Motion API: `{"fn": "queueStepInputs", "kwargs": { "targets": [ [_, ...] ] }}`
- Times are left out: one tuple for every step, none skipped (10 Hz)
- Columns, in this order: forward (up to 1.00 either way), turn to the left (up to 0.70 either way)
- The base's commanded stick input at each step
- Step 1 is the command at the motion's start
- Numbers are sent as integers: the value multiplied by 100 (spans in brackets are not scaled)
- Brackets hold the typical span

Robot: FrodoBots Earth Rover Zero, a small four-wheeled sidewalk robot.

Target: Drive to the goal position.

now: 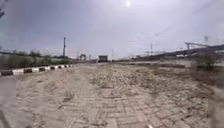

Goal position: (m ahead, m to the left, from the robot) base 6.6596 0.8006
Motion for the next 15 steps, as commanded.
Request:
{"fn": "queueStepInputs", "kwargs": {
  "targets": [
    [100,9],
    [100,0],
    [100,0],
    [100,0],
    [100,0],
    [100,0],
    [100,0],
    [100,0],
    [100,0],
    [100,0],
    [100,0],
    [100,0],
    [100,0],
    [100,0],
    [100,0]
  ]
}}
